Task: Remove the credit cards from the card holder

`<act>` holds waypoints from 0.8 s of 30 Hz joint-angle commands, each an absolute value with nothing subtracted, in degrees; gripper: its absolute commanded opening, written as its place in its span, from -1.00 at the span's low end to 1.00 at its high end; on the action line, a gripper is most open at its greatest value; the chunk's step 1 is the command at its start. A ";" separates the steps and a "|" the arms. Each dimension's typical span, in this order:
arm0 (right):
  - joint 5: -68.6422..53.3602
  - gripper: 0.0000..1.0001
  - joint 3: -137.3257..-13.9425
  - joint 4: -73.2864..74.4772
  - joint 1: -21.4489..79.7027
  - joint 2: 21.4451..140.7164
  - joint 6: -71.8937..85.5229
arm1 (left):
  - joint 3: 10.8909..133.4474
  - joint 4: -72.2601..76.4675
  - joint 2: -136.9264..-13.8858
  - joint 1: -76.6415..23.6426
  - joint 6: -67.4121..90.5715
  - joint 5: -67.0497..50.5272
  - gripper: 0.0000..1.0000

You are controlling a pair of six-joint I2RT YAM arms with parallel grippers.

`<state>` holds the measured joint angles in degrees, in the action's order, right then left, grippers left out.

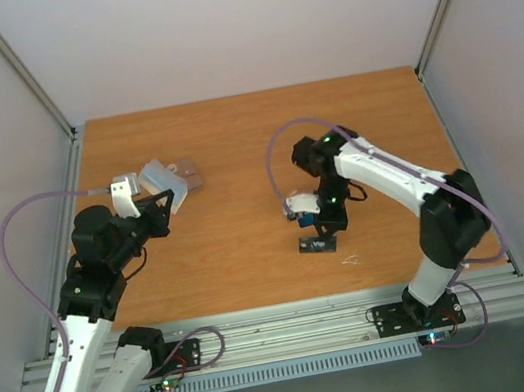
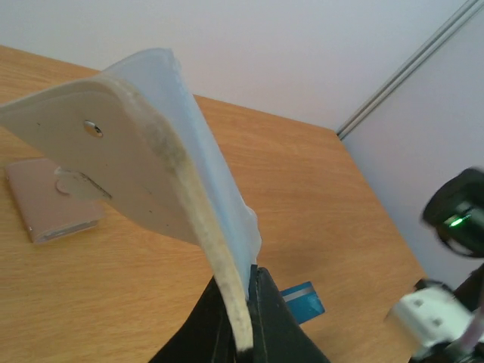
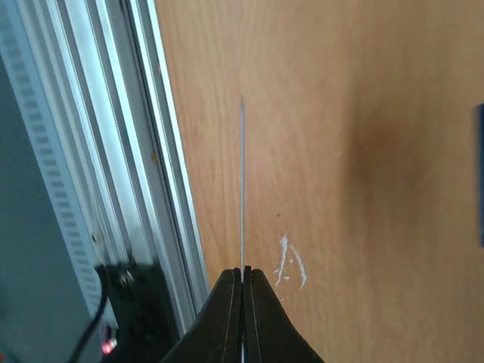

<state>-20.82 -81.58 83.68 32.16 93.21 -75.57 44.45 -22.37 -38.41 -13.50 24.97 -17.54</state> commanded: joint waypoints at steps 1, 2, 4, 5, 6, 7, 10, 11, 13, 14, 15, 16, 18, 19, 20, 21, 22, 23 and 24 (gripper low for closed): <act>-15.09 -0.98 -76.51 81.18 33.75 97.90 -84.73 | 44.48 -20.55 -36.93 -13.10 22.65 -15.79 -0.99; -14.83 -0.98 -75.91 80.25 33.90 99.16 -84.93 | 44.47 -20.50 -36.82 -13.11 22.71 -15.93 -0.99; -15.44 -0.98 -75.39 79.66 34.10 101.34 -85.20 | 44.39 -20.23 -36.73 -13.15 22.76 -16.22 -1.00; -15.68 -0.98 -75.19 79.33 34.10 102.47 -85.05 | 44.38 -20.23 -36.73 -13.12 22.72 -16.07 -1.00; -15.66 -0.98 -74.96 79.15 34.22 103.50 -84.74 | 44.38 -20.25 -36.73 -13.08 22.68 -15.86 -0.99; -15.46 -0.98 -74.71 79.14 34.37 104.53 -84.58 | 44.45 -20.30 -36.65 -13.09 22.68 -15.70 -1.00; -15.35 -0.98 -73.41 77.95 34.79 106.24 -84.87 | 44.55 -20.39 -36.63 -13.10 22.44 -15.53 -0.99; -15.71 -0.98 -73.02 77.32 34.80 106.49 -85.11 | 44.56 -20.46 -36.64 -13.10 22.49 -15.55 -0.99; -15.78 -0.98 -72.42 75.71 34.80 106.93 -85.70 | 44.56 -20.37 -36.65 -13.07 22.63 -15.83 -0.99; -15.58 -0.97 -72.34 74.80 34.79 107.29 -85.68 | 44.56 -20.27 -36.71 -13.04 22.73 -16.09 -0.99; -15.24 -0.97 -72.40 73.93 34.80 108.16 -85.27 | 44.56 -20.16 -36.87 -13.09 23.00 -16.23 -0.99; -14.67 -0.98 -72.60 73.17 34.79 109.03 -84.66 | 44.49 -19.99 -36.97 -13.05 23.23 -16.32 -0.99; -13.30 -0.96 -73.30 72.29 34.76 110.81 -83.43 | 44.55 -19.72 -36.92 -13.06 23.50 -16.35 -0.99; -11.88 -0.91 -73.49 71.35 34.65 111.54 -82.89 | 44.64 -19.71 -36.87 -13.07 23.54 -16.30 -0.99; -11.17 -0.89 -73.54 71.15 34.66 112.06 -82.92 | 44.71 -19.86 -36.88 -13.07 23.55 -16.27 -0.99; -10.28 -0.86 -73.64 70.81 34.71 112.36 -83.10 | 44.88 -19.98 -36.89 -13.00 23.49 -16.26 -0.99; -9.34 -0.84 -73.53 70.01 34.72 112.36 -83.14 | 44.95 -20.13 -36.87 -13.01 23.38 -16.26 -0.99; -8.15 -0.84 -73.49 69.28 34.72 112.34 -83.06 | 44.99 -20.24 -36.83 -13.01 23.24 -16.26 -0.99; -7.25 -0.80 -73.52 68.64 34.71 112.28 -82.92 | 45.01 -20.29 -36.80 -12.95 23.21 -16.26 -1.00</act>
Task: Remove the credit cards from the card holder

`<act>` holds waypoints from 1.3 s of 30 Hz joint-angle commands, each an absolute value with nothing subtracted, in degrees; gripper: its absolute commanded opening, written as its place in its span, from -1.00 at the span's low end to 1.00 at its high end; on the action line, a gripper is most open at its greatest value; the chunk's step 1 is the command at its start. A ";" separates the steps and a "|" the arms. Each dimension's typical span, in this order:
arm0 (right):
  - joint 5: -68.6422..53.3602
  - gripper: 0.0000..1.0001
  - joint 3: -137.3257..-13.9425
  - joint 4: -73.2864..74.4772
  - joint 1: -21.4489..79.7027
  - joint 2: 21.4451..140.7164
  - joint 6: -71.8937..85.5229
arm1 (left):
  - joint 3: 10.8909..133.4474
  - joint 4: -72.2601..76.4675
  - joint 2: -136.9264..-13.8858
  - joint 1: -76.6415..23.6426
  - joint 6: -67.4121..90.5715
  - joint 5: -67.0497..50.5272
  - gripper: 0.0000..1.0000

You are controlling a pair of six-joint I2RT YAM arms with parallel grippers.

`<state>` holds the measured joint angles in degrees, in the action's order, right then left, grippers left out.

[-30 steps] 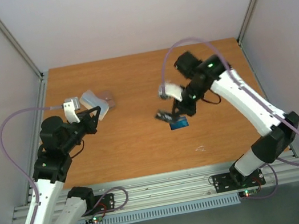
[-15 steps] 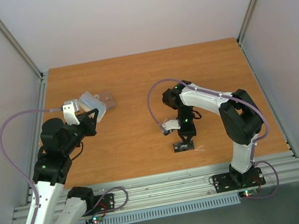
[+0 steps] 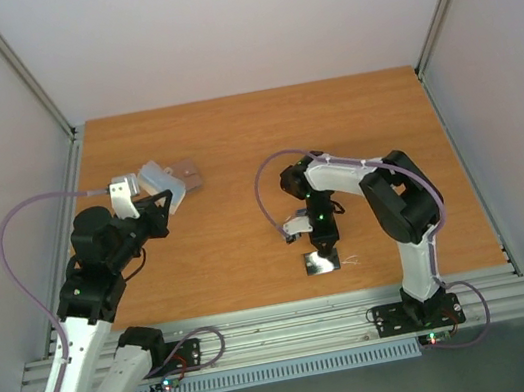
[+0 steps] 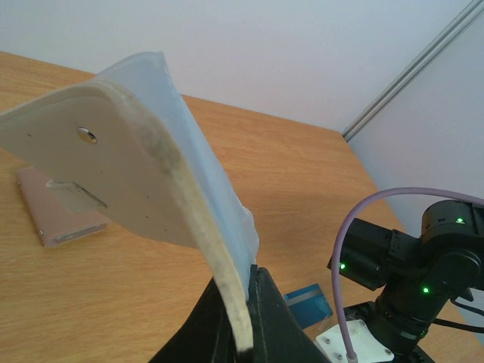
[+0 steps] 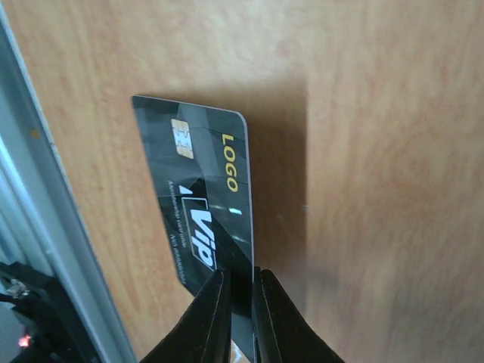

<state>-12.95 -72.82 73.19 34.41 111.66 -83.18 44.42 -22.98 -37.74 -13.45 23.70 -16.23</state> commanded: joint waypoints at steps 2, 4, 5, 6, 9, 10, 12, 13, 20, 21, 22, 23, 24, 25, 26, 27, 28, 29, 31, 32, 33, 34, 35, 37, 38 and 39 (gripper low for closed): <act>-5.05 -0.62 -73.67 67.12 34.68 112.28 -81.78 | 44.81 -20.02 -36.86 -13.00 23.20 -16.30 -0.99; -2.87 -0.31 -74.18 65.81 34.71 111.94 -79.79 | 44.61 -19.56 -36.98 -12.99 23.35 -16.99 -0.99; -1.95 -0.23 -74.37 64.98 34.72 111.31 -79.07 | 44.52 -19.21 -36.92 -13.01 23.33 -17.71 -1.00; -1.29 -0.17 -74.66 64.10 34.68 110.38 -78.23 | 44.37 -18.72 -36.97 -12.94 23.16 -18.65 -0.99; -0.18 -0.09 -76.76 57.64 34.65 103.62 -73.73 | 44.28 -16.51 -36.91 -12.99 21.03 -21.93 -0.99; -0.75 -0.08 -77.53 54.78 34.52 100.11 -71.74 | 44.52 -15.54 -36.84 -13.01 20.29 -23.29 -0.99; -7.11 -0.05 -78.99 48.43 33.73 92.59 -67.52 | 45.37 -12.26 -36.39 -12.93 17.25 -26.79 -1.00; -14.34 0.03 -79.38 45.02 32.97 88.72 -64.71 | 45.81 -10.27 -36.08 -12.84 15.54 -29.46 -1.00; -51.34 0.62 -82.77 25.22 29.88 77.78 -36.91 | 47.66 8.09 -36.08 -13.06 11.94 -58.10 -1.00; -53.88 0.69 -83.13 22.17 29.88 77.71 -32.88 | 48.31 8.00 -36.26 -13.09 11.29 -58.67 -0.99; -56.56 0.81 -83.22 19.04 29.88 77.65 -29.35 | 49.20 6.99 -36.04 -13.07 8.39 -59.49 -1.00; -58.78 0.95 -83.28 16.26 30.08 77.62 -26.42 | 50.05 6.30 -35.73 -13.08 4.79 -60.28 -0.99; -59.77 0.97 -83.57 14.91 30.64 77.56 -25.03 | 50.88 6.01 -35.68 -13.06 2.52 -60.40 -0.99; -59.66 0.97 -84.83 15.27 31.71 77.53 -25.49 | 51.74 5.87 -35.75 -13.09 0.87 -60.55 -1.00; -59.18 0.97 -85.96 16.92 32.95 77.44 -26.98 | 52.39 5.63 -35.82 -13.02 0.48 -61.01 -0.99; -58.48 0.97 -87.09 18.58 34.69 77.55 -28.40 | 52.80 5.51 -35.84 -13.03 0.23 -61.34 -1.00; -58.22 0.97 -88.05 19.72 35.61 77.85 -29.19 | 52.97 5.38 -35.93 -13.09 -0.39 -61.65 -0.99; -58.38 0.97 -88.79 19.78 35.92 78.25 -29.07 | 53.07 5.42 -35.93 -13.08 -1.35 -62.00 -0.99; -58.39 0.97 -89.98 19.10 35.96 79.26 -27.84 | 53.21 5.52 -35.98 -13.07 -2.59 -62.77 -0.99; -58.12 0.97 -90.52 18.64 36.02 79.73 -27.74 | 53.37 5.42 -35.96 -13.09 -3.64 -63.14 -1.00; -58.69 0.97 -91.33 18.04 35.97 80.37 -27.49 | 53.62 5.06 -35.89 -13.05 -4.45 -63.45 -1.00; -59.81 0.97 -92.24 17.22 35.95 81.08 -27.04 | 53.96 4.49 -35.90 -13.09 -5.40 -63.72 -0.99; -61.39 0.97 -93.33 16.43 35.95 82.05 -25.80 | 54.23 3.84 -35.86 -13.05 -6.43 -63.87 -0.99; -65.46 0.97 -95.70 14.85 35.98 84.07 -23.62 | 54.48 3.45 -35.74 -13.07 -6.99 -64.07 -0.99; -67.19 0.95 -96.90 14.70 36.18 85.11 -22.71 | 54.45 3.35 -35.77 -13.05 -7.09 -64.01 -0.99; -67.66 0.92 -98.05 15.97 36.69 85.95 -23.47 | 54.41 3.34 -35.66 -13.09 -7.12 -63.84 -0.99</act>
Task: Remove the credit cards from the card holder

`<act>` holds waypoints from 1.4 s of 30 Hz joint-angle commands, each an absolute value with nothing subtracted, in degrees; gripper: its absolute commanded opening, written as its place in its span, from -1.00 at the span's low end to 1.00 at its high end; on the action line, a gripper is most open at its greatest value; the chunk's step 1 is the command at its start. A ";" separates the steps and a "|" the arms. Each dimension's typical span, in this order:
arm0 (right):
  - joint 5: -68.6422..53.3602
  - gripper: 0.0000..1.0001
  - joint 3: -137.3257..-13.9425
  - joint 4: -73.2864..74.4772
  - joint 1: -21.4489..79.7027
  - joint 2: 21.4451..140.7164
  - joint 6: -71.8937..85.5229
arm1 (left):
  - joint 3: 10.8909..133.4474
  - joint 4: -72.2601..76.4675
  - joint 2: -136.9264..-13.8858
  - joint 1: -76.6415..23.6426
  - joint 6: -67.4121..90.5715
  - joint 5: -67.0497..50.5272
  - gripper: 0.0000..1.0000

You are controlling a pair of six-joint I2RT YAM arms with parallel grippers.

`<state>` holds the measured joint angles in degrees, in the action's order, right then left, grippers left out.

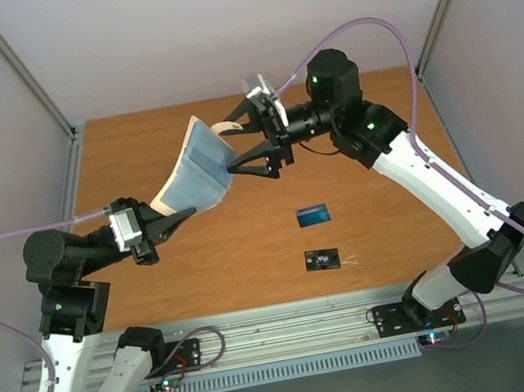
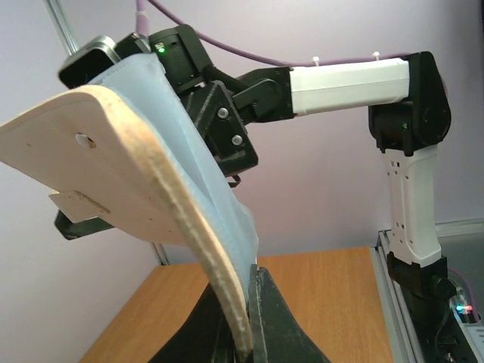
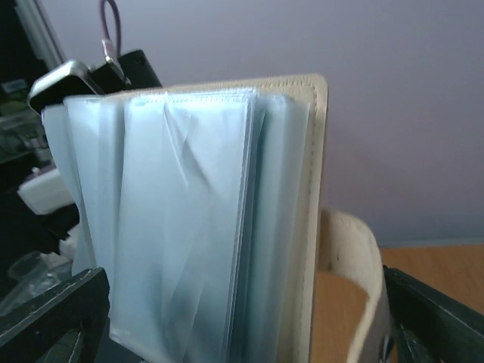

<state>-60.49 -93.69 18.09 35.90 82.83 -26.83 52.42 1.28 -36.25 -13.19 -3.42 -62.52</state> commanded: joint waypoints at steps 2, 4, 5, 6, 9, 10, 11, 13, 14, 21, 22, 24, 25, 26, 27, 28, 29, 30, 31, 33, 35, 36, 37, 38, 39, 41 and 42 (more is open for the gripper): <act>-66.58 0.85 -102.55 27.88 39.25 88.03 -33.04 | 54.34 3.22 -35.58 -13.09 -6.99 -63.60 -1.00; -65.73 0.79 -107.40 40.29 41.76 89.38 -41.19 | 54.29 3.01 -35.51 -13.05 -6.94 -63.47 -0.99; -66.22 0.71 -107.98 41.52 41.98 89.62 -41.99 | 54.24 2.99 -35.51 -13.07 -6.88 -63.46 -0.99; -66.88 0.54 -108.11 41.64 42.03 89.60 -41.79 | 54.16 2.99 -35.53 -13.09 -6.79 -63.41 -0.99; -66.93 -0.28 -107.59 41.26 42.03 88.72 -42.11 | 53.17 3.08 -35.53 -13.10 -6.12 -62.15 -0.99; -66.96 -0.43 -107.21 41.04 42.07 88.30 -42.19 | 52.52 3.48 -35.50 -13.10 -4.61 -61.00 -0.99; -67.09 -0.56 -106.75 40.86 42.07 87.92 -42.10 | 51.54 4.37 -35.44 -13.10 -3.04 -59.49 -1.00; -66.95 -0.94 -105.89 40.01 42.05 87.43 -41.09 | 49.52 5.99 -35.41 -13.10 2.53 -56.91 -1.00; -66.52 -0.97 -105.55 39.43 42.03 87.25 -39.88 | 48.41 6.58 -35.47 -13.10 5.89 -56.22 -0.99; -52.53 -0.98 -103.36 35.59 43.61 86.14 -33.69 | 45.55 7.96 -36.42 -13.29 17.39 -53.21 0.24; -49.80 -0.98 -103.48 36.40 44.58 86.25 -34.80 | 45.41 8.17 -36.56 -13.31 18.74 -51.59 0.30; -45.05 -0.98 -103.49 39.18 46.02 86.39 -37.85 | 45.40 8.55 -36.89 -13.36 20.58 -49.06 0.36; -43.01 -0.98 -103.53 39.68 46.27 86.43 -38.48 | 45.31 8.72 -36.97 -13.31 21.16 -48.63 0.38; -41.71 -0.98 -103.55 39.86 46.31 86.48 -38.35 | 45.27 9.01 -37.07 -13.35 21.88 -48.73 0.38; -40.59 -0.97 -103.71 40.08 46.32 86.41 -38.39 | 45.14 9.30 -37.22 -13.34 22.73 -48.86 0.38; -39.77 -0.98 -103.90 40.34 46.38 86.40 -38.59 | 45.06 9.48 -37.35 -13.36 23.50 -48.99 0.38; -38.44 -0.97 -104.11 40.65 46.40 86.50 -38.71 | 44.74 9.79 -37.53 -13.35 24.60 -49.27 0.36; -38.29 -0.95 -104.29 41.04 46.41 86.49 -39.02 | 44.43 10.30 -37.65 -13.36 25.27 -49.52 0.22; -38.80 -0.88 -104.40 41.73 46.41 86.53 -39.78 | 44.13 10.71 -37.70 -13.32 25.69 -49.44 -0.04; -41.29 -0.65 -104.48 43.40 46.41 86.40 -41.50 | 43.99 10.43 -37.52 -13.31 25.45 -47.26 -0.79; -43.50 -0.29 -104.81 44.86 46.34 85.87 -42.48 | 44.23 9.79 -37.39 -13.34 24.62 -45.88 -0.99; -44.59 -0.07 -104.83 45.22 46.26 85.26 -43.04 | 44.31 10.01 -37.38 -13.36 24.12 -46.24 -0.99; -46.44 0.09 -104.56 45.21 45.86 84.05 -43.81 | 44.34 10.40 -37.37 -13.32 23.70 -46.96 -0.99; -48.30 0.23 -103.95 44.84 45.20 83.01 -44.04 | 44.31 10.78 -37.31 -13.30 23.21 -47.58 -0.99; -49.96 0.31 -103.32 43.98 44.39 82.23 -43.78 | 44.30 10.89 -37.22 -13.32 22.99 -47.97 -1.00; -52.35 0.35 -102.43 42.37 42.12 81.18 -42.13 | 44.31 10.95 -37.13 -13.34 22.28 -48.14 -1.00; -52.48 0.34 -102.36 42.16 41.40 81.05 -41.43 | 44.30 10.85 -37.09 -13.31 21.98 -48.09 -0.99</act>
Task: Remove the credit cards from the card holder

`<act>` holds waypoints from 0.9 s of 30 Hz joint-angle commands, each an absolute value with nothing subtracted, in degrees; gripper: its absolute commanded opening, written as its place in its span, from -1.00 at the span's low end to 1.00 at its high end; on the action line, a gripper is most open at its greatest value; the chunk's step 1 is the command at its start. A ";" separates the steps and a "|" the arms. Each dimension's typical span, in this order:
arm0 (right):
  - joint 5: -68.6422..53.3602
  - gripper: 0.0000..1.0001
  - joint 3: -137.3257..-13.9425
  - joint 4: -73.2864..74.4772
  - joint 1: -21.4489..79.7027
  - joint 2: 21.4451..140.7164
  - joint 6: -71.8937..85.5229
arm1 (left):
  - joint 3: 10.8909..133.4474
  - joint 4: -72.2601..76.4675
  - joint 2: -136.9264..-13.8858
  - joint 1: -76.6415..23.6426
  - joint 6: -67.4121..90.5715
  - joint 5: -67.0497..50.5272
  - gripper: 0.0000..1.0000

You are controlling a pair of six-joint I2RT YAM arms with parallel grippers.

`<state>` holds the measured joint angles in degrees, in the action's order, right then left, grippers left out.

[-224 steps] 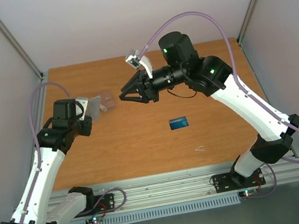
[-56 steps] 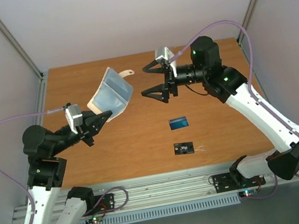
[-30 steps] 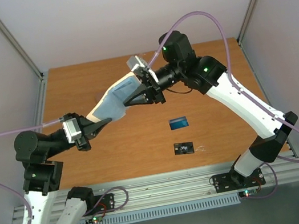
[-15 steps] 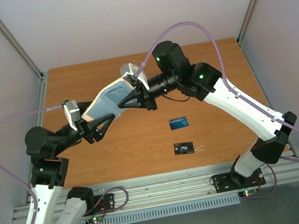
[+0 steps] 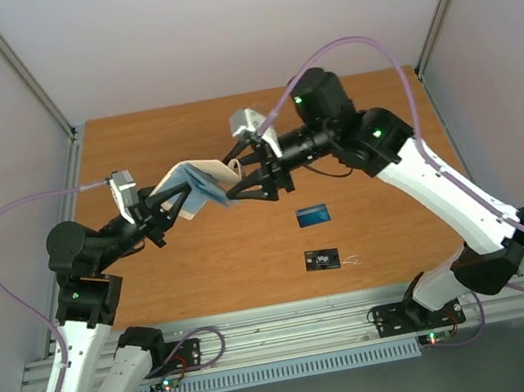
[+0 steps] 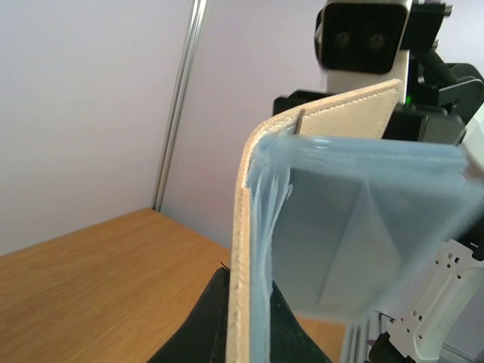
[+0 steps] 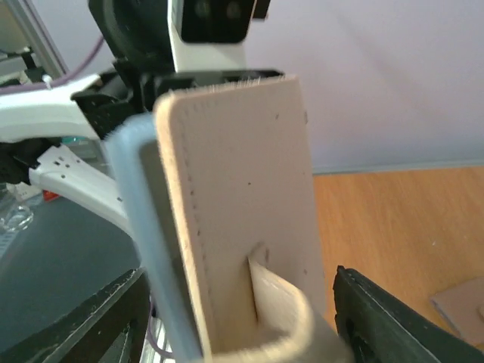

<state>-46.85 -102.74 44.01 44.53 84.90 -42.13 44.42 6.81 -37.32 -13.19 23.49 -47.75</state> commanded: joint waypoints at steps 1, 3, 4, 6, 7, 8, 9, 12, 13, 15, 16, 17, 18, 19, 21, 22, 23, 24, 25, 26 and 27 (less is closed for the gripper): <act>-51.46 0.32 -102.51 42.03 41.11 81.10 -40.74 | 44.34 10.52 -37.09 -13.35 21.69 -47.90 -0.99; -48.39 0.22 -102.73 41.46 41.00 81.81 -39.11 | 44.52 10.14 -37.18 -13.35 21.91 -47.31 -0.99; -47.45 0.18 -102.91 40.98 41.04 82.44 -37.90 | 44.67 10.09 -37.12 -13.30 22.24 -46.98 -0.99; -47.57 0.15 -102.96 39.57 41.24 83.71 -34.78 | 45.16 9.61 -37.38 -13.31 23.07 -46.33 -1.00; -47.84 0.17 -103.07 39.20 41.64 84.16 -34.14 | 45.55 8.90 -37.50 -13.35 23.37 -45.37 -1.00; -47.29 0.20 -102.99 39.06 42.40 84.41 -34.18 | 46.13 7.54 -37.67 -13.36 23.73 -43.84 -0.99; -45.81 0.24 -102.80 38.92 43.48 84.43 -34.67 | 47.32 5.46 -37.82 -13.36 23.99 -41.19 -0.99; -37.66 0.35 -101.41 36.82 48.01 83.54 -35.02 | 51.15 -8.85 -38.35 -13.44 24.62 -28.67 -0.99; -32.89 0.40 -100.49 35.70 49.57 83.36 -34.69 | 52.25 -12.25 -38.73 -13.40 24.48 -25.94 -0.99; -23.56 0.46 -98.47 31.64 53.04 83.31 -34.44 | 53.18 -15.48 -38.88 -13.38 23.53 -24.03 -0.99; -19.49 0.49 -98.02 30.73 54.84 83.77 -35.45 | 53.21 -15.72 -38.87 -13.51 23.29 -24.11 -1.00; -16.02 0.50 -98.05 30.07 56.55 84.44 -36.32 | 53.13 -15.36 -38.87 -13.50 23.38 -24.47 -0.99; -12.92 0.51 -98.27 29.42 57.83 85.22 -37.06 | 52.95 -14.76 -38.93 -13.46 23.72 -24.73 -1.00; -10.46 0.52 -98.72 28.94 58.86 86.03 -37.24 | 52.85 -14.24 -39.09 -13.46 24.12 -24.67 -0.99; -6.66 0.53 -99.81 28.26 60.00 87.45 -36.99 | 52.74 -13.72 -39.43 -13.47 25.28 -24.44 -0.99; -4.96 0.54 -100.37 28.14 60.37 88.33 -36.87 | 52.67 -13.59 -39.40 -13.52 25.53 -24.55 -0.99; -2.95 0.56 -100.77 28.13 60.52 89.08 -36.83 | 52.54 -13.48 -39.37 -13.51 25.61 -24.75 -0.99; -2.33 0.60 -101.45 28.30 60.55 90.12 -36.66 | 52.37 -13.34 -39.29 -13.52 25.65 -24.85 -0.99; -2.14 0.65 -102.17 28.73 60.56 91.10 -36.62 | 52.16 -13.26 -39.21 -13.61 25.86 -24.87 -0.99; -2.39 0.66 -103.05 29.28 60.62 92.20 -36.60 | 51.79 -13.05 -39.16 -13.57 25.98 -24.87 -0.99; -2.59 0.67 -104.20 30.06 60.71 93.30 -36.51 | 51.56 -12.82 -39.14 -13.58 26.37 -24.80 -0.99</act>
